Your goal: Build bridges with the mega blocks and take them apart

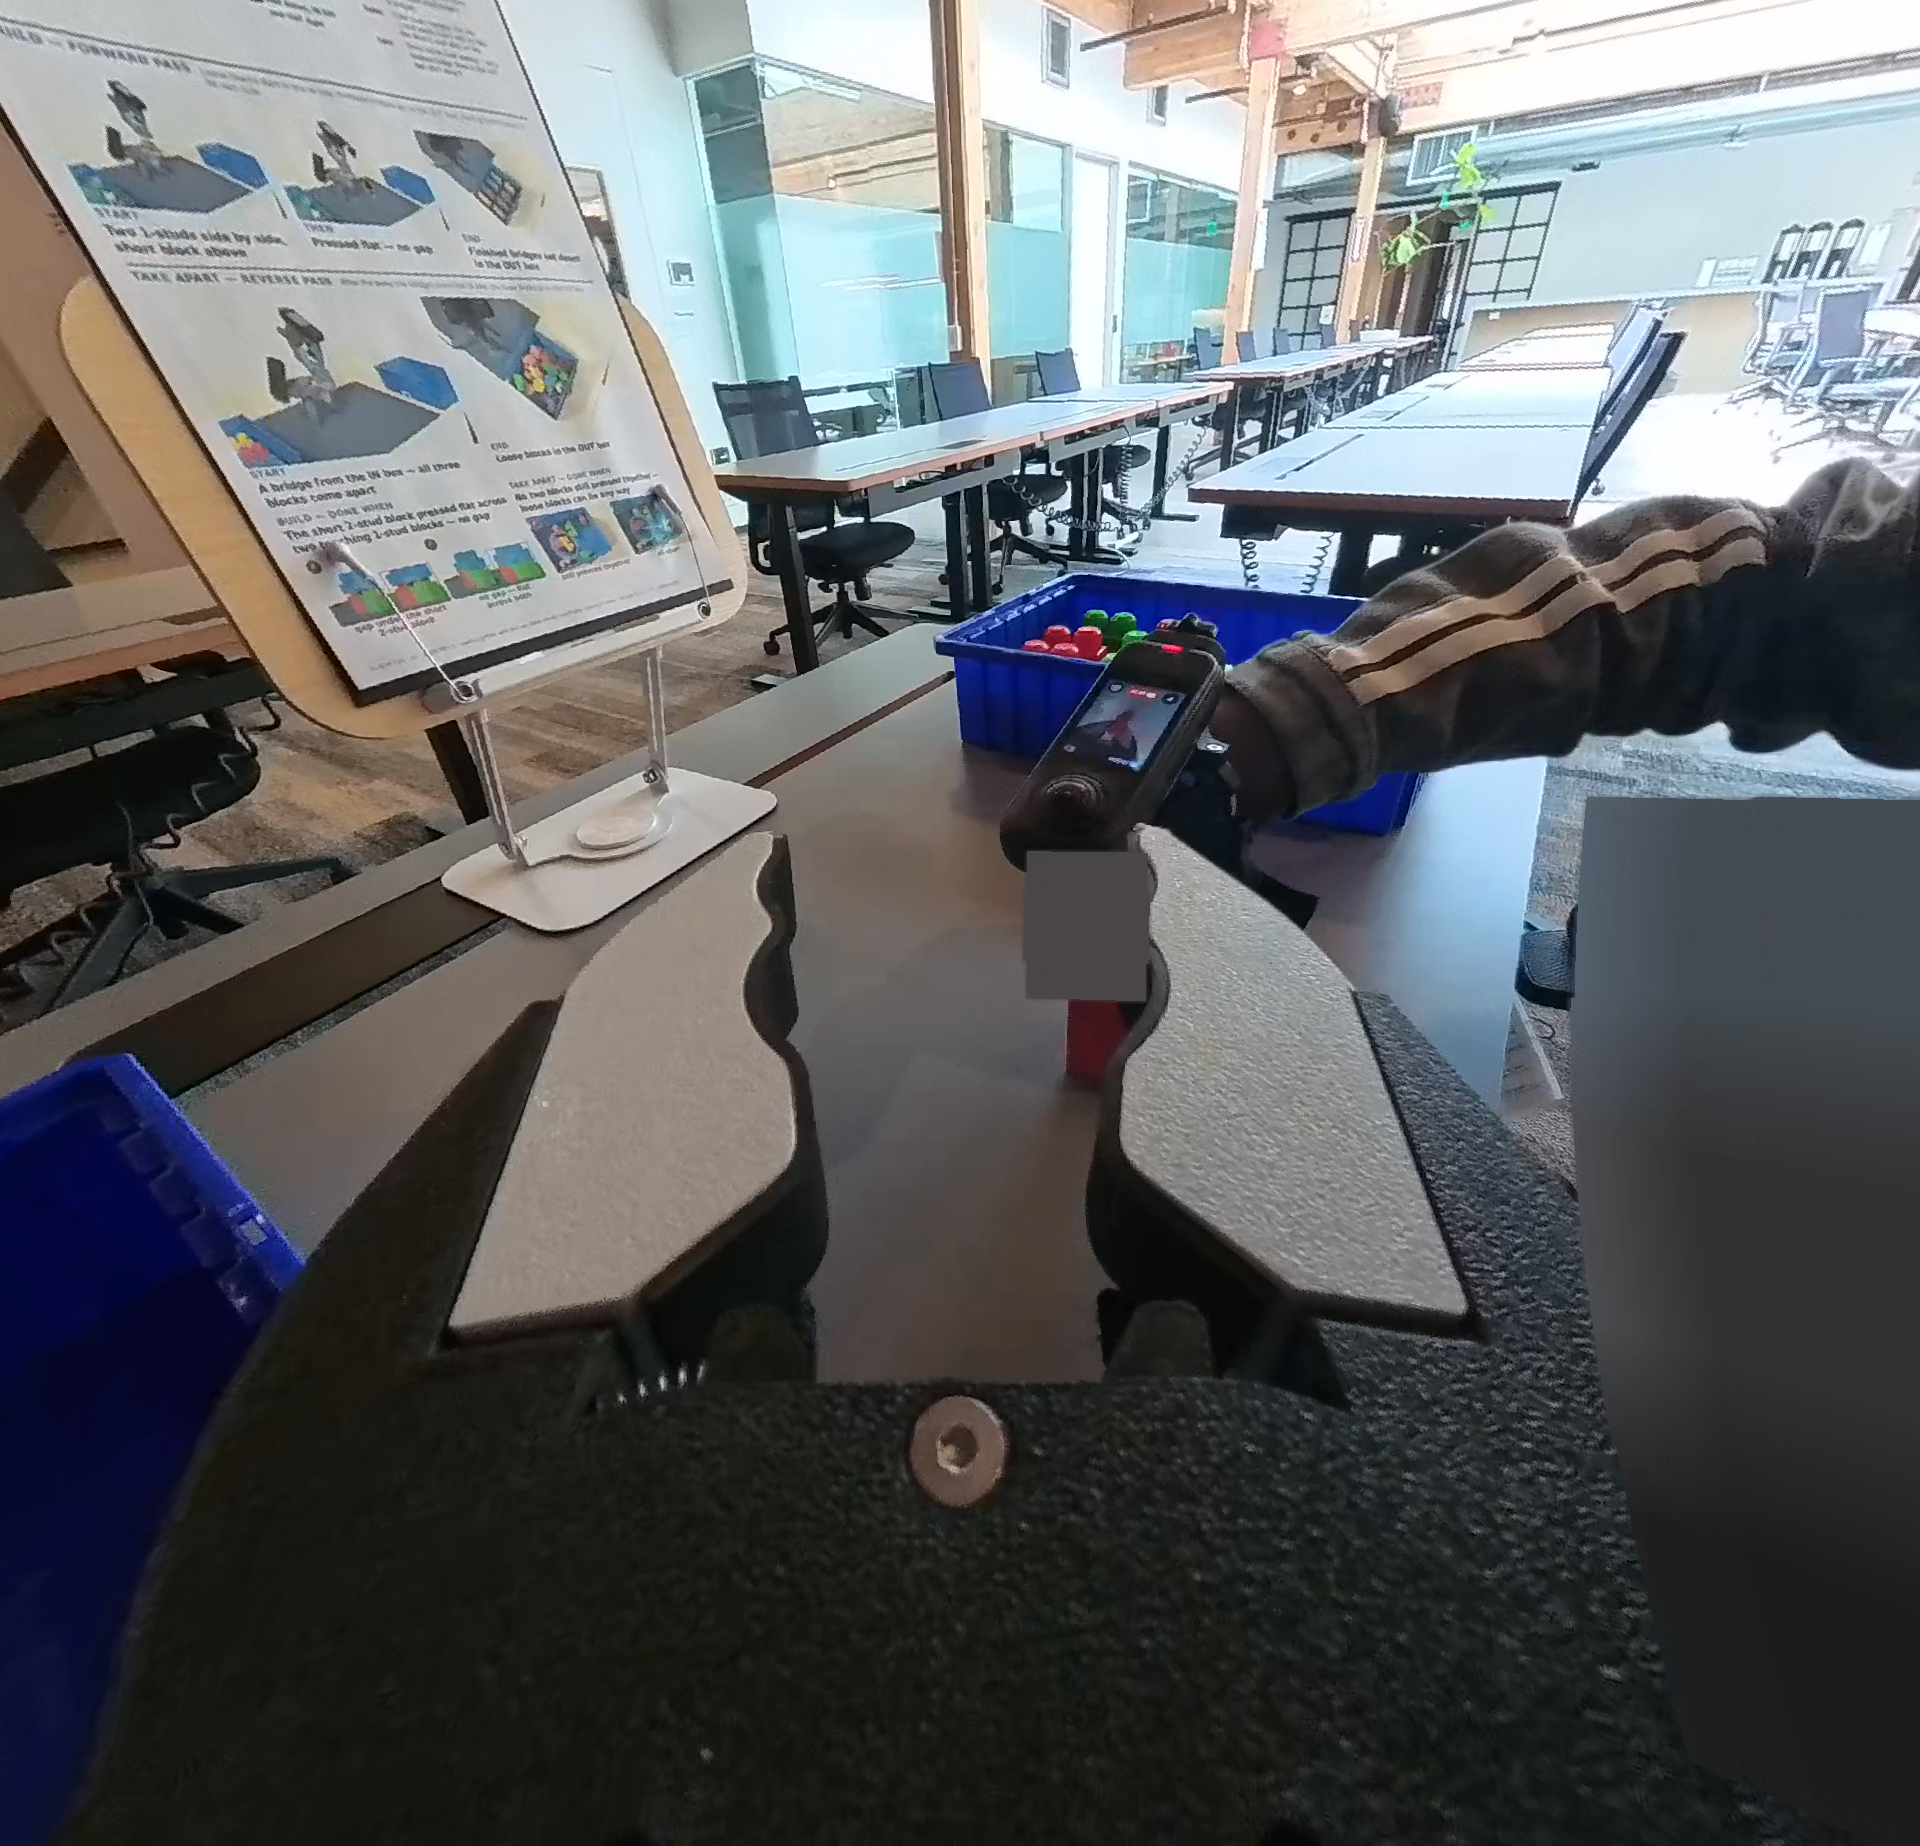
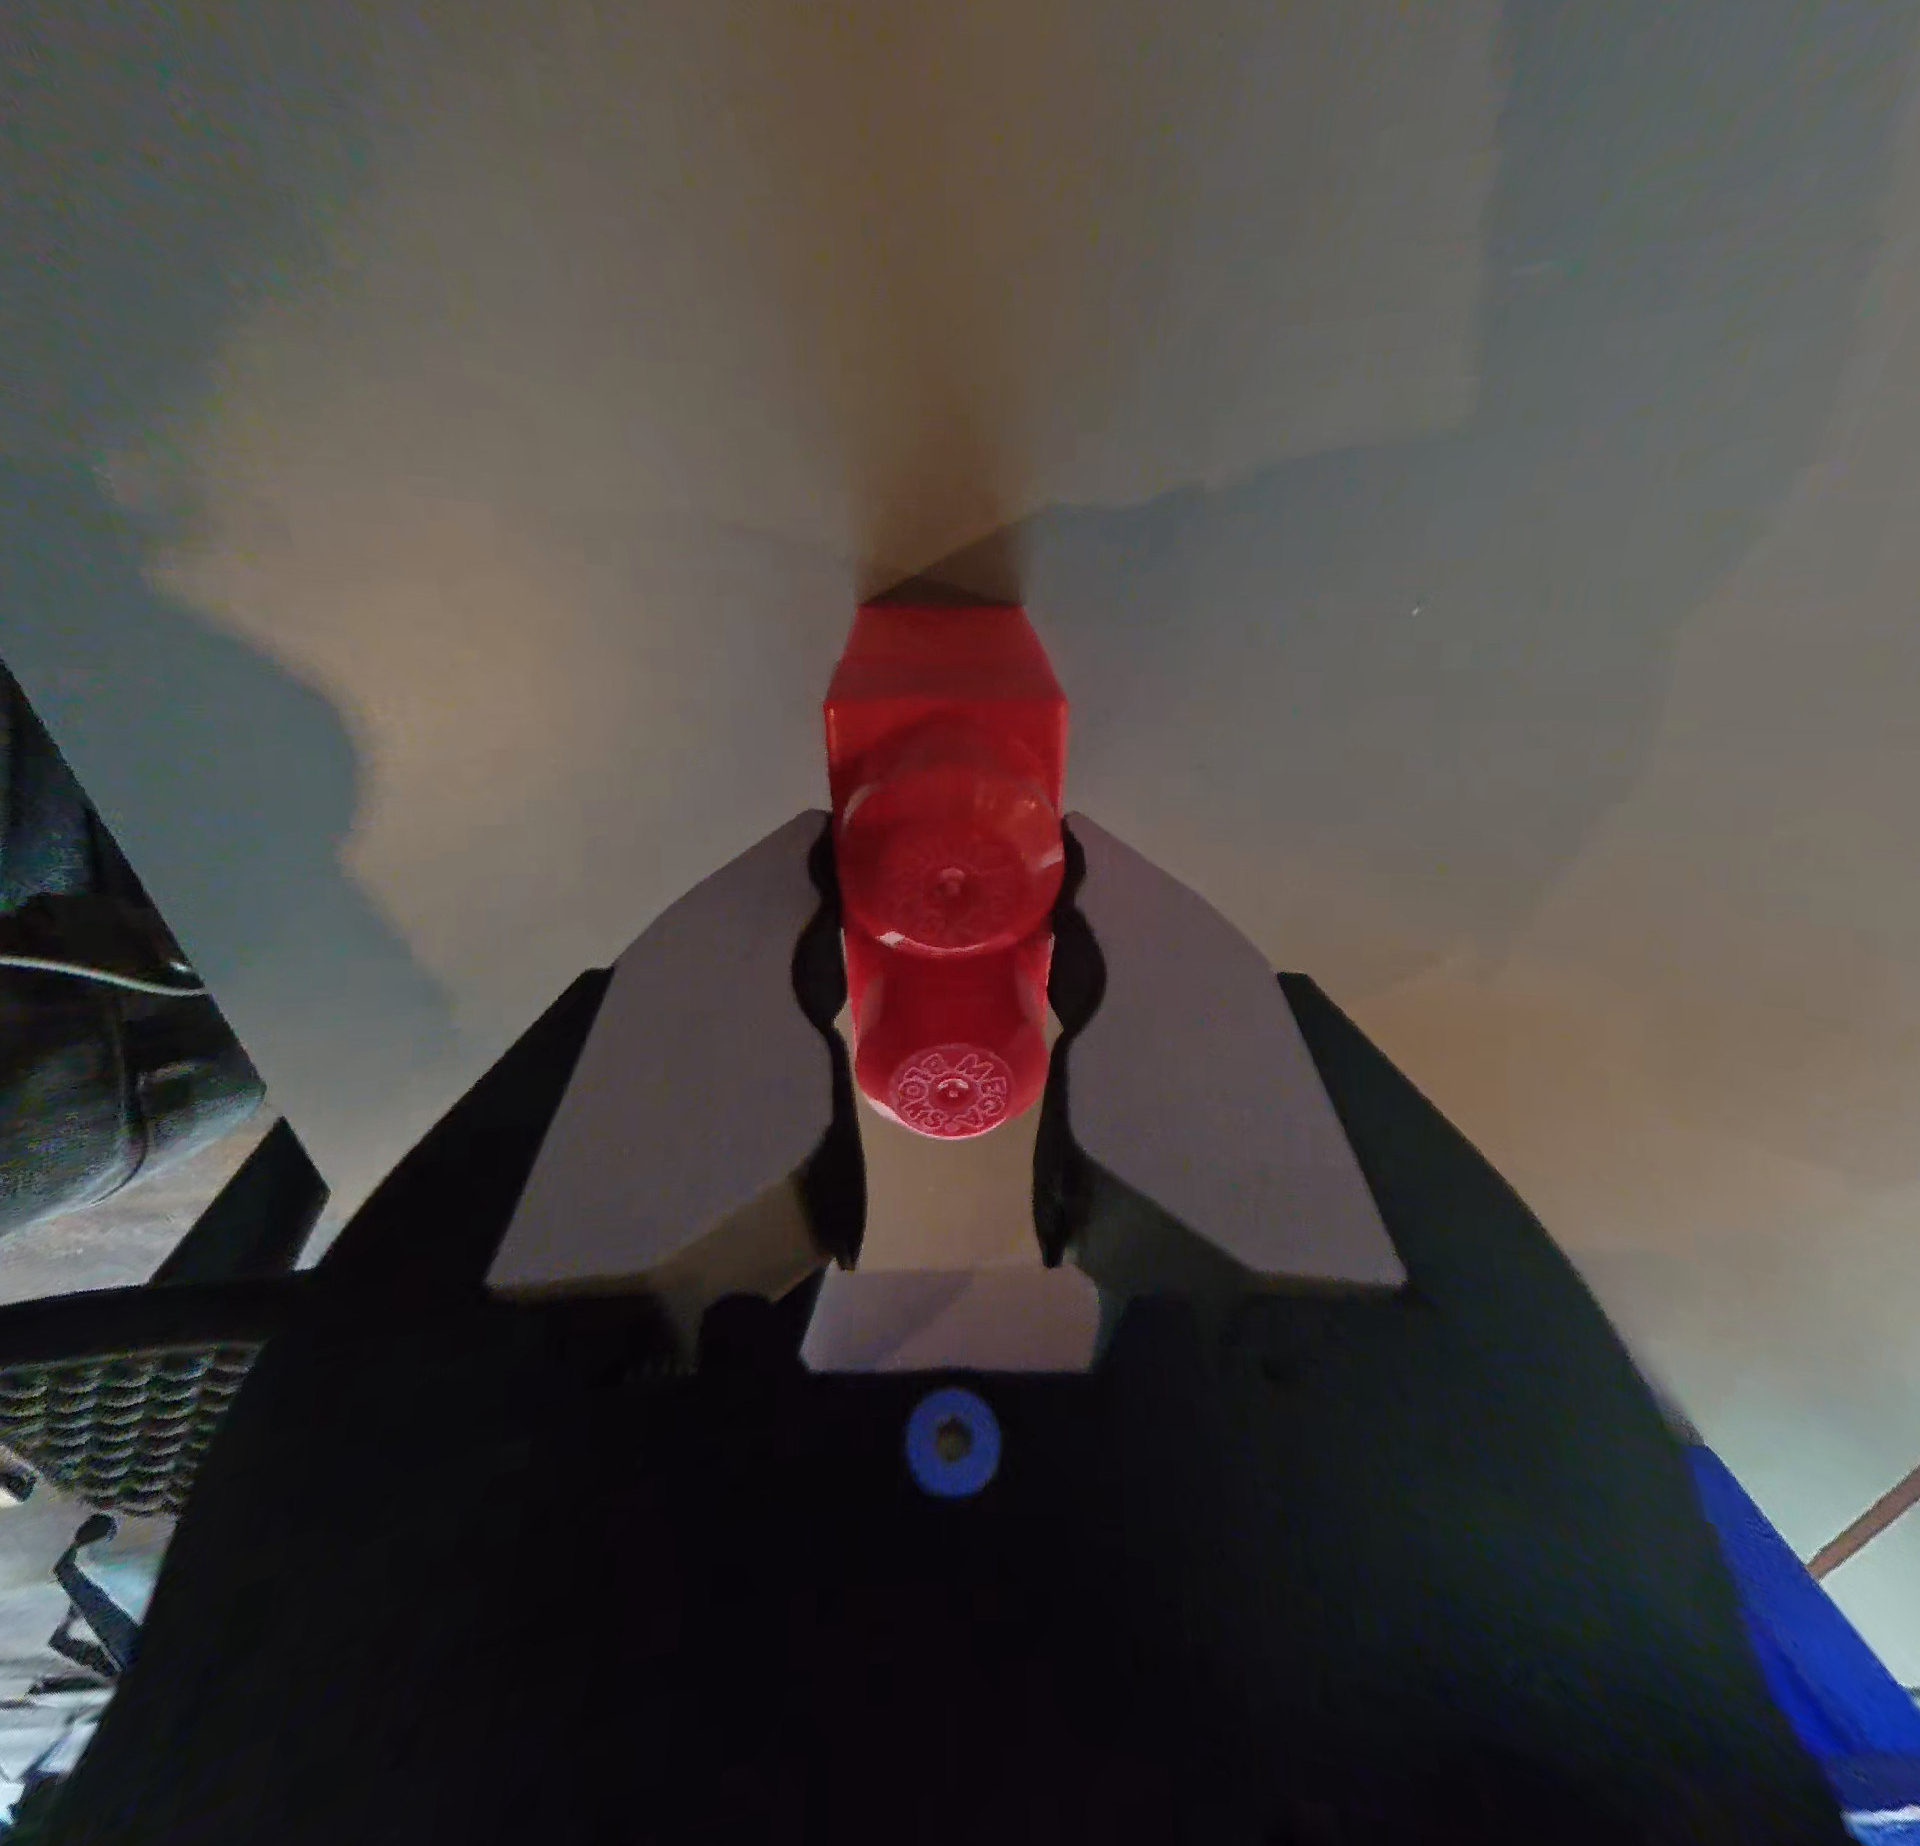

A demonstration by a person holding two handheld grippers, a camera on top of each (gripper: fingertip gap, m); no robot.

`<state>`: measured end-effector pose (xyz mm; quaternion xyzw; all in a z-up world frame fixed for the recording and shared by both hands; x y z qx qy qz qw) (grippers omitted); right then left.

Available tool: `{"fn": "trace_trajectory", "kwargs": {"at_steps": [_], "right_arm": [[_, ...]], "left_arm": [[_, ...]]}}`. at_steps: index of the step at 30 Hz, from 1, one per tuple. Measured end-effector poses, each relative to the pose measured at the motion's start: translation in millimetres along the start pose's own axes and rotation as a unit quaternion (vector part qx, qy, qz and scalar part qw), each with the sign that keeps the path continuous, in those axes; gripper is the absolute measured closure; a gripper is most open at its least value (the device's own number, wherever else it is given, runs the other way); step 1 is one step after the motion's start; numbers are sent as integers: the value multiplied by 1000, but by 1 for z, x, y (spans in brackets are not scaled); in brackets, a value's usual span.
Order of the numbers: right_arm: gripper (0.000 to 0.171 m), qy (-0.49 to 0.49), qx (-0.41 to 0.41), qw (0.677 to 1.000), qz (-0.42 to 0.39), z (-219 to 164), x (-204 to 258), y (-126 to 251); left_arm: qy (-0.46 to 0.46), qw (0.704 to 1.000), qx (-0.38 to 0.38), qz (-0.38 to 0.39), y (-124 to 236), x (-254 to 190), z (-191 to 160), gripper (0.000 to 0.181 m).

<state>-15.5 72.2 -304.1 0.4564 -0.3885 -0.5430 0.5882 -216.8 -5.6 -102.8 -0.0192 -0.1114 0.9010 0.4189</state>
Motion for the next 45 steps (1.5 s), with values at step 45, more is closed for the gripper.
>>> {"fn": "trace_trajectory", "kwargs": {"at_steps": [45], "right_arm": [[135, -625, 42, 757, -187, -399, -66, 165]], "left_arm": [[-20, 1000, -18, -3, 11, -11, 22, 122]]}}
Point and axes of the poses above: each gripper's, where its closed fingertips meet, y back along the fingers, z out of its top, x = y × z across the jaws, the point moved 2 cm from there along y, back along the fingers, and after that the axes turned 13 degrees about -x, right-handed, at the moved point
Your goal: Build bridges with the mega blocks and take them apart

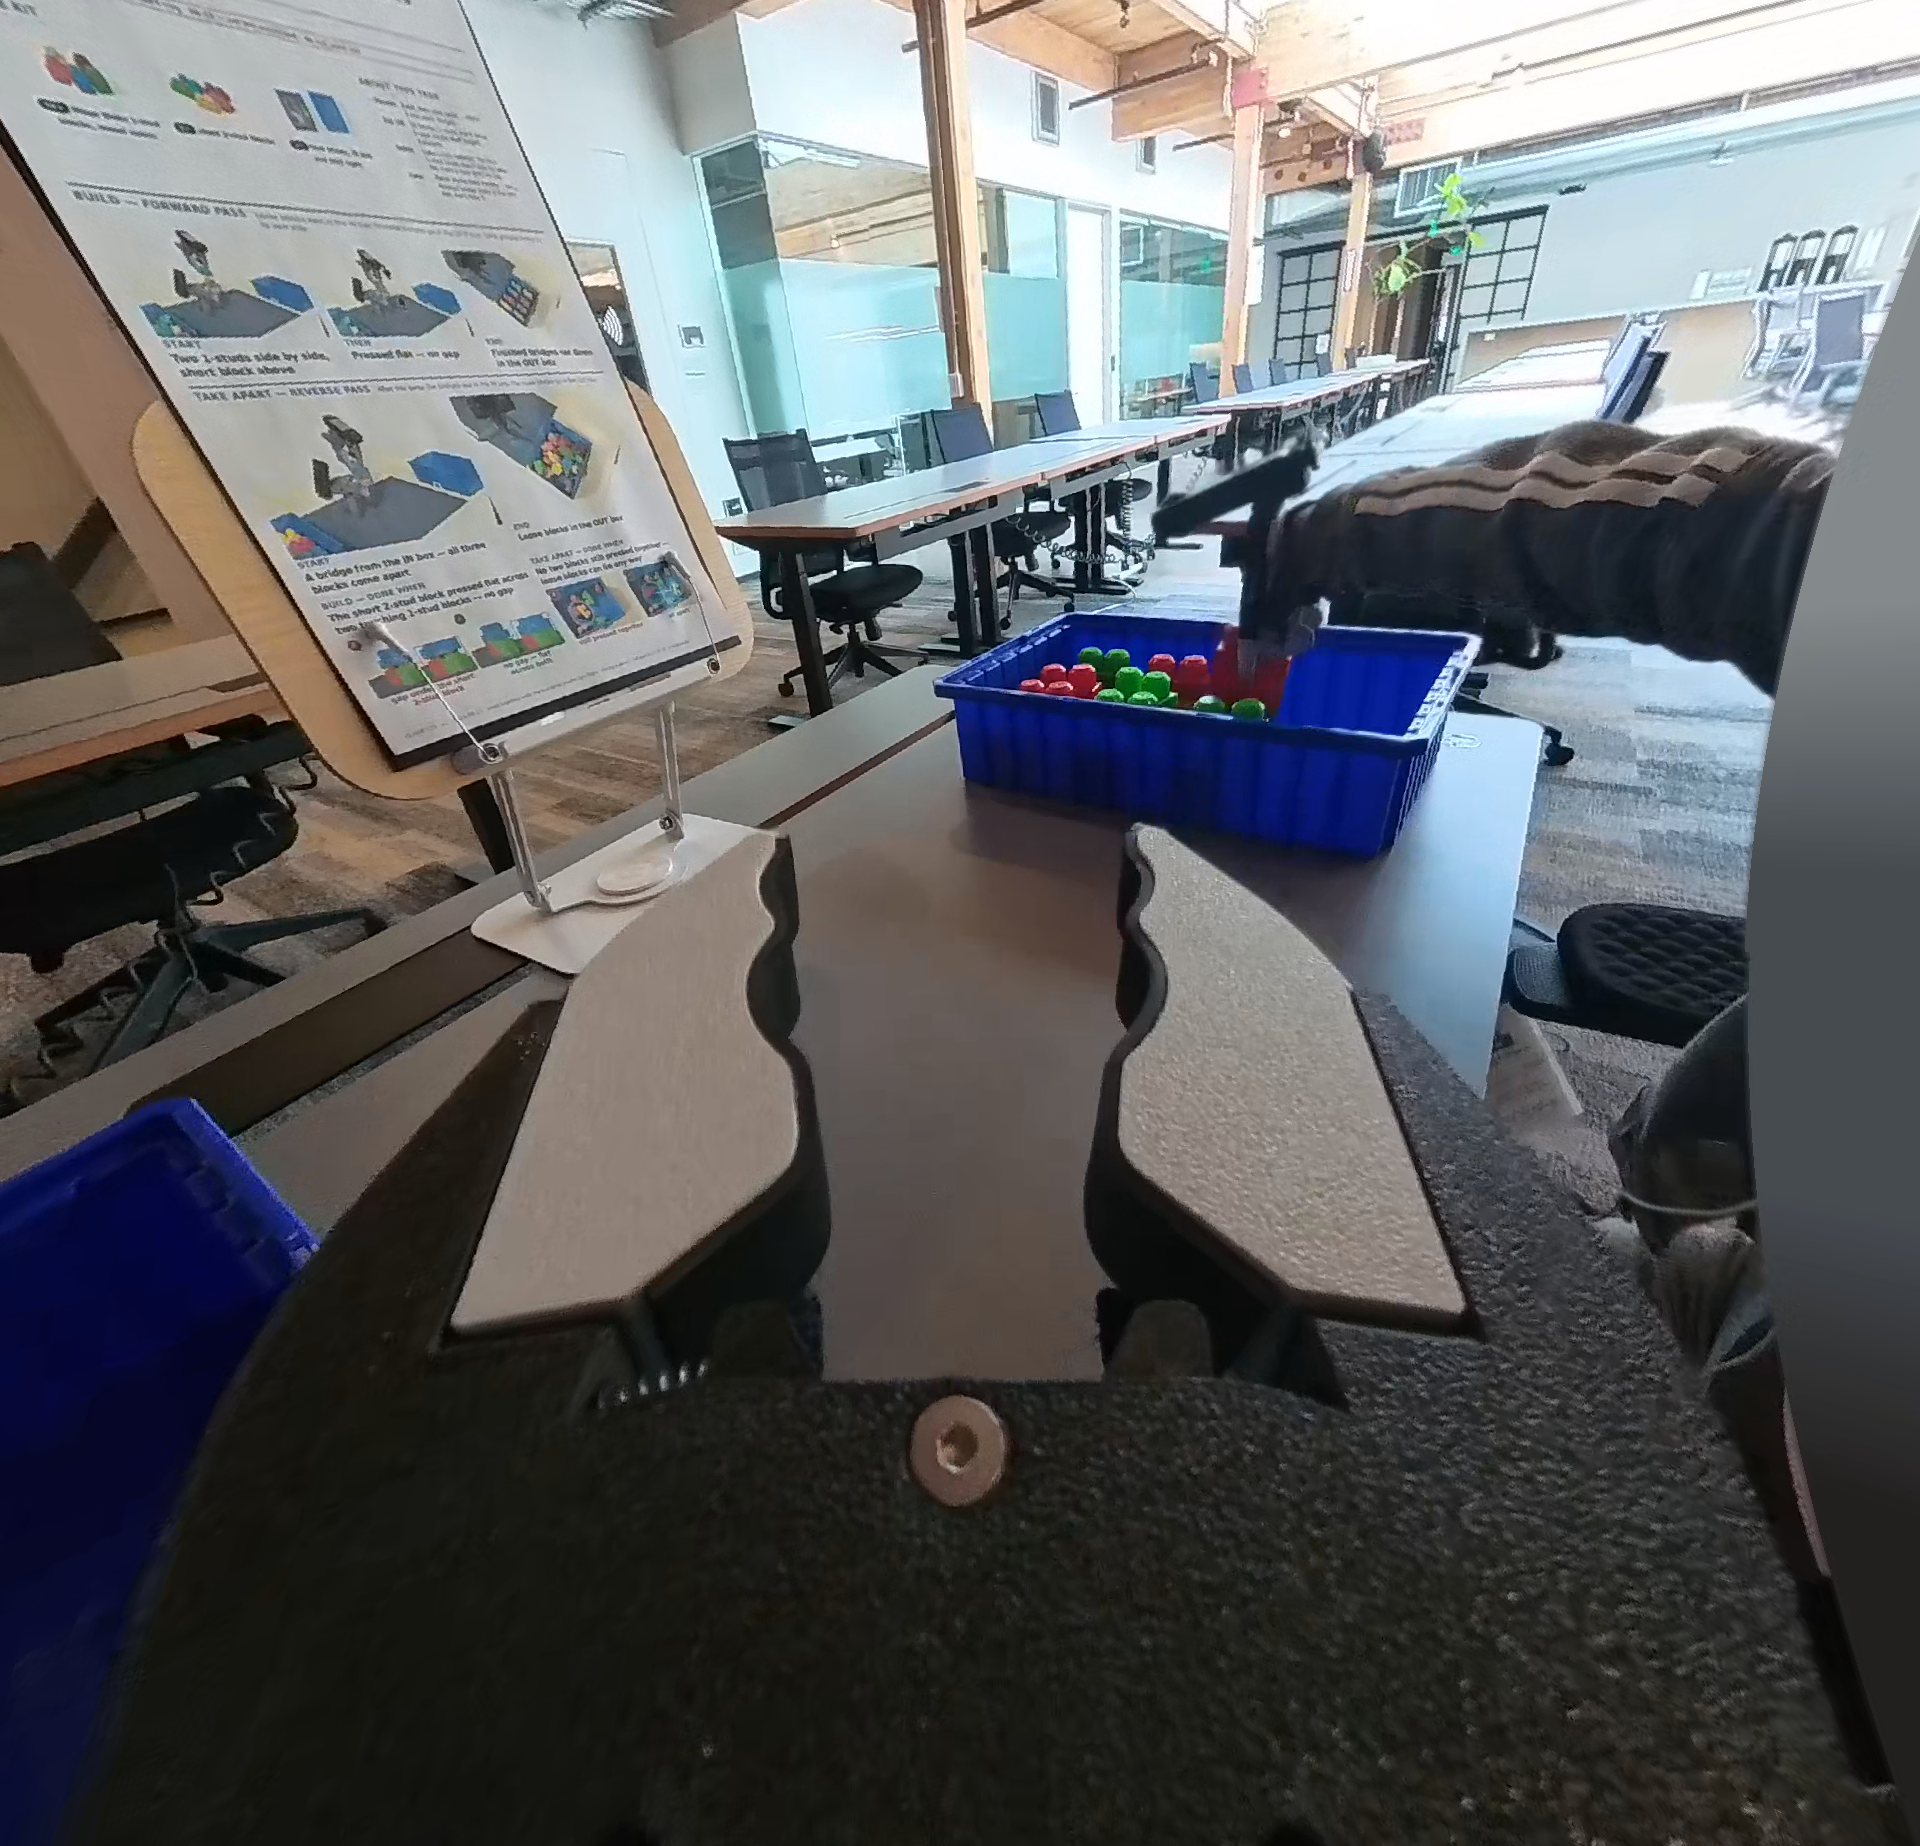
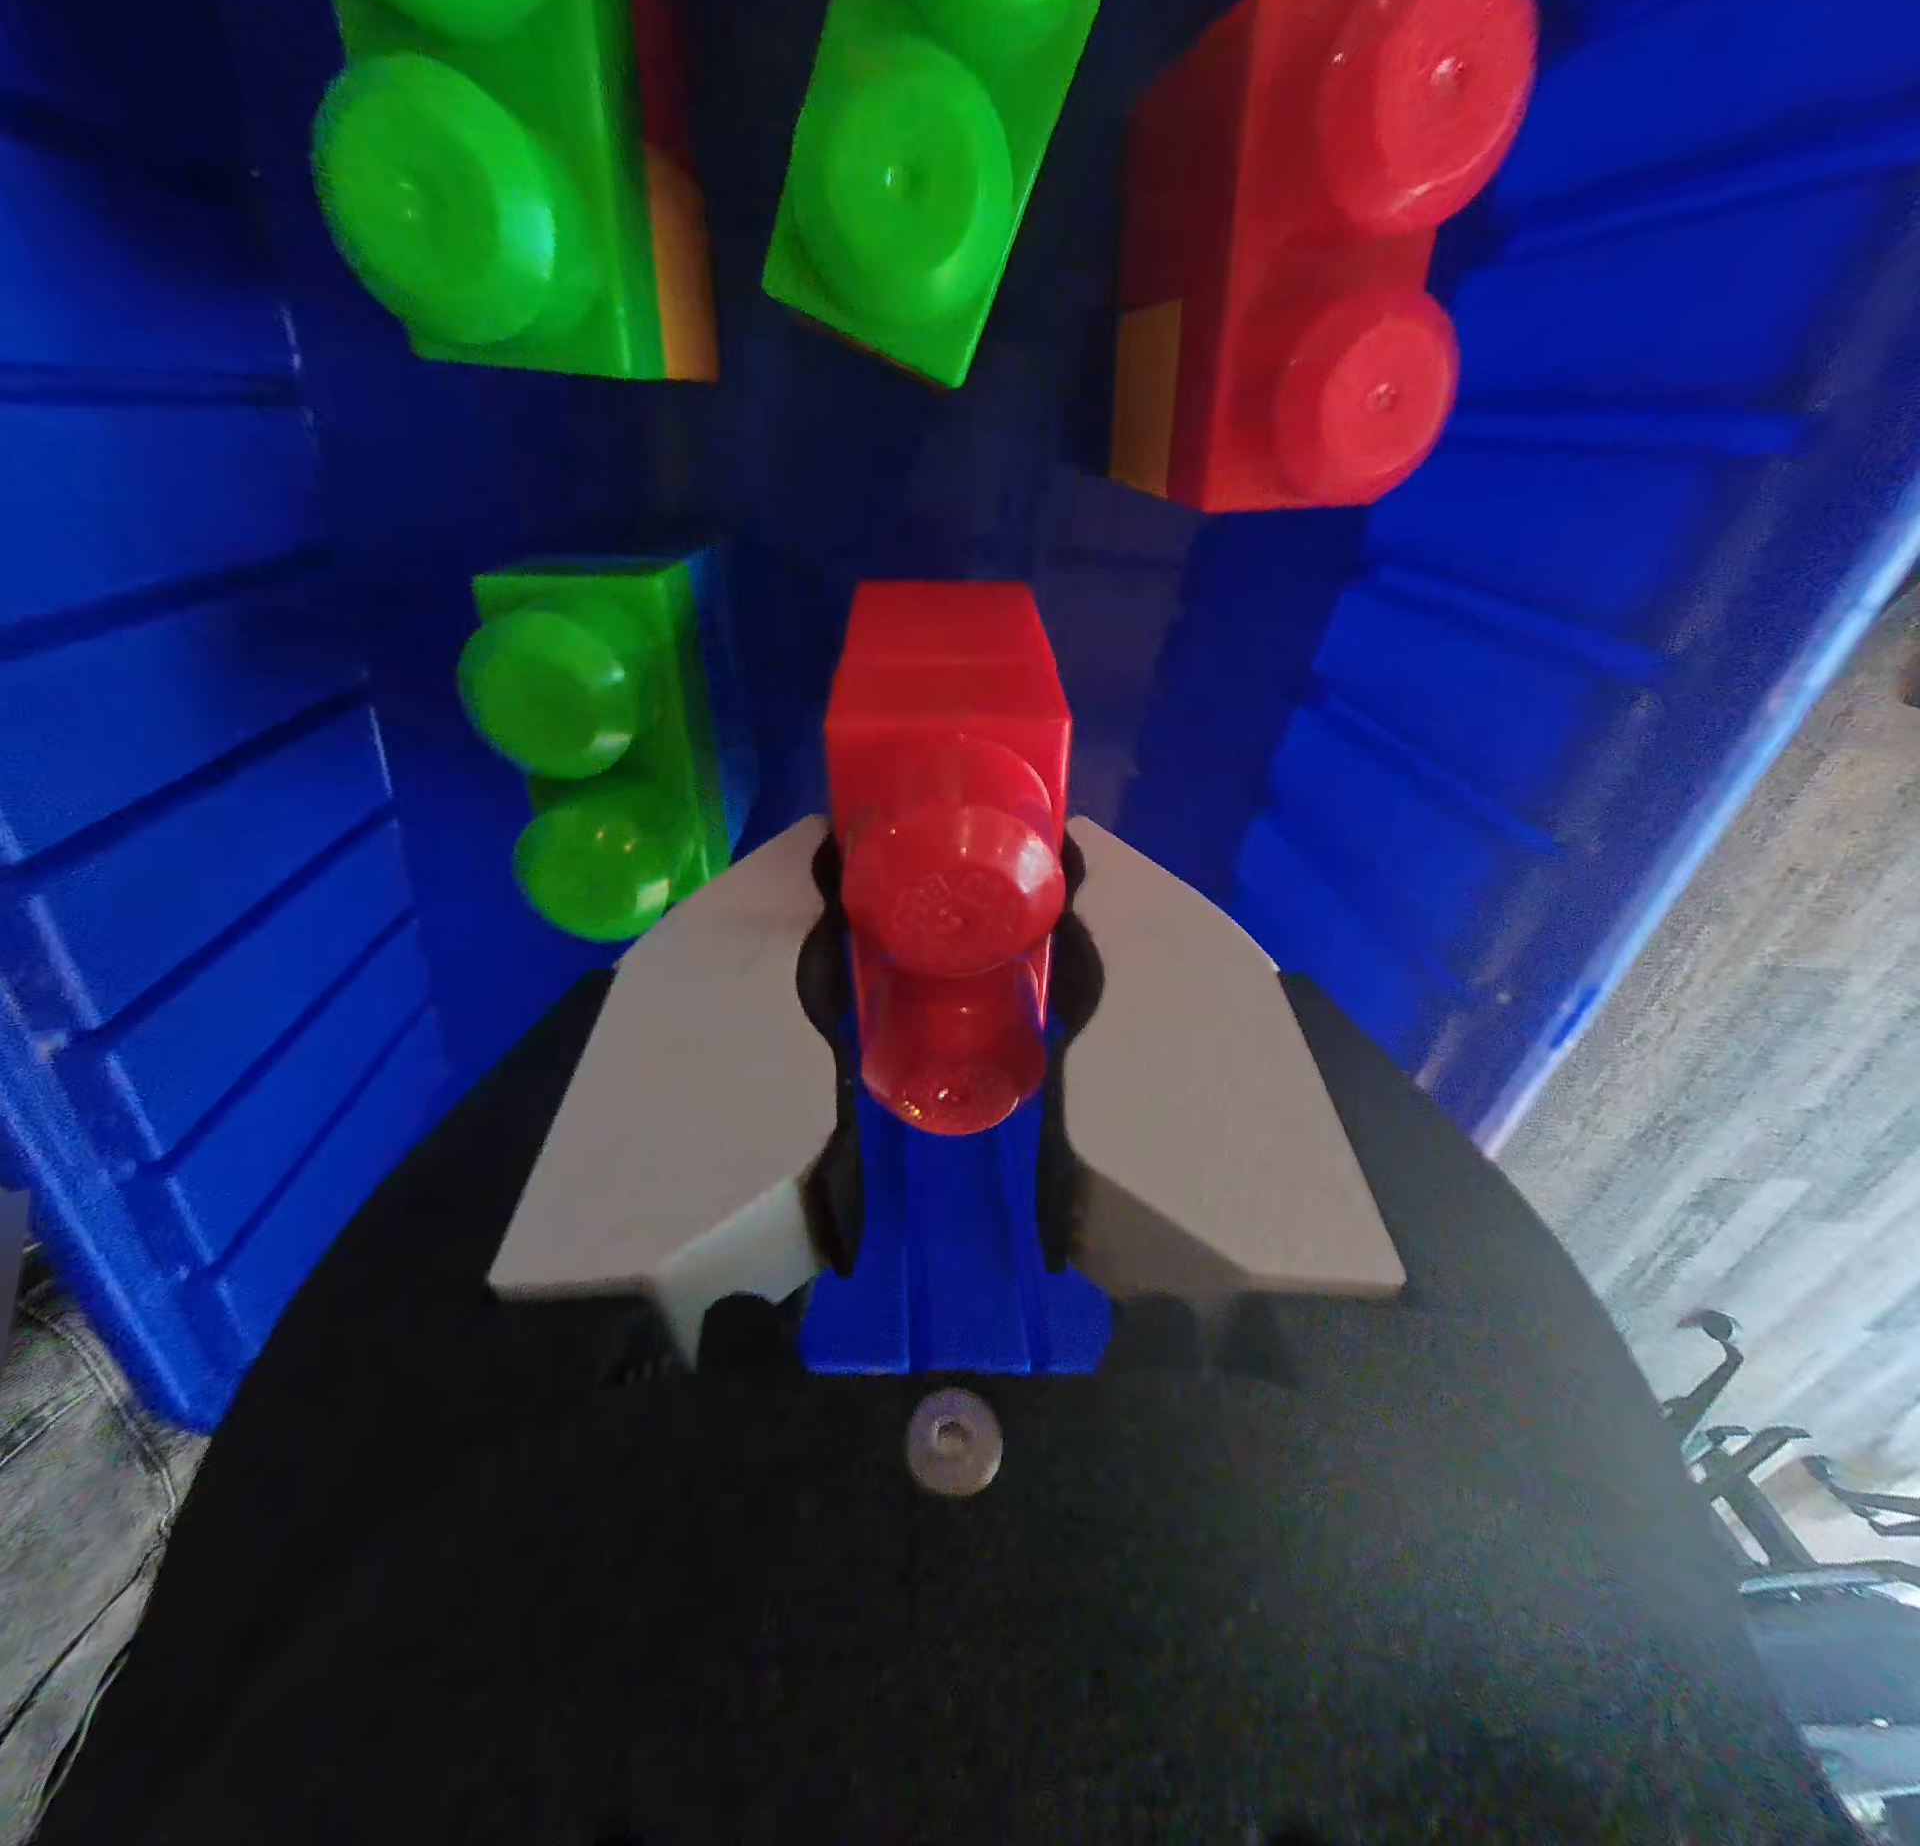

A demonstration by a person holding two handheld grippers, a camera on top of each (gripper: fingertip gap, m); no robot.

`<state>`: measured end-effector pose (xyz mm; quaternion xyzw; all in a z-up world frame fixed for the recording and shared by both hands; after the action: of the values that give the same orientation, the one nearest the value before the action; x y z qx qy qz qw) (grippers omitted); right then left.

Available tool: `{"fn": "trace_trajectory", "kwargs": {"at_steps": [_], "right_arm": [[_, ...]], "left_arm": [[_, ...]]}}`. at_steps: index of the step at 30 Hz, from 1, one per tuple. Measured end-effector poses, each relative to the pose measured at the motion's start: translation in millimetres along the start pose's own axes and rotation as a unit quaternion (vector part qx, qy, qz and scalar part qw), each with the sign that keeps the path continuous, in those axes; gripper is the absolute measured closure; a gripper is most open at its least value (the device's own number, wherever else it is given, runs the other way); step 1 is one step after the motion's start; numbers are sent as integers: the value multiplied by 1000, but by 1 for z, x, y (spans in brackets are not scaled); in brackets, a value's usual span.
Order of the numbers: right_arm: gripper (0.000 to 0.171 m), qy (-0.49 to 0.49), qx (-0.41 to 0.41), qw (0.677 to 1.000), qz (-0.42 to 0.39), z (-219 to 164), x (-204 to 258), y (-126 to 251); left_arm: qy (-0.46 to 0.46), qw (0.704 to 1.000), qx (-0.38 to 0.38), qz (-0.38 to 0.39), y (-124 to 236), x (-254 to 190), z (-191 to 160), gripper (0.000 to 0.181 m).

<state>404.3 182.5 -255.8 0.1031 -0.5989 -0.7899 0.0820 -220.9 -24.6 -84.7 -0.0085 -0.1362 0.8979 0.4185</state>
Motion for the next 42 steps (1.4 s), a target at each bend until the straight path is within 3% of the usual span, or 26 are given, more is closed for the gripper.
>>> {"fn": "trace_trajectory", "kwargs": {"at_steps": [9, 19, 25, 32, 42], "right_arm": [[135, -8, 18, 1000, 3, -1, 3, -39], [134, -5, 17, 1000, -24, 3, -2, -47], [116, -6, 5, 1000, -26, 5, -1, -42], [106, 4, -57, 998, -10, 14, 10, -3], [96, 43, -274, 961, 11, 17, 53, 103]], "left_arm": [[-5, 1000, 21, 8, -1, 5, -9, 122], [-4, 999, 32, 15, -1, 10, -15, 122], [-10, 999, 40, 17, -1, 9, -17, 122], [-15, 999, 39, 28, 0, 10, -14, 121], [-17, 995, 64, 74, 5, 21, -19, 121]]}}
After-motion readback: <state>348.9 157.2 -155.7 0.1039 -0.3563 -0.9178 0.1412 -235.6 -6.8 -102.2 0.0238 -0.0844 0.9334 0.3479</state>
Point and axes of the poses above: each gripper's, where its closed fingertips meet, y back along the fingers, z out of its top, x = y × z across the jaws, the point moved 2 cm from there along y, back along the fingers, and after that the axes turned 13 degrees about -x, right-handed, at the moved point
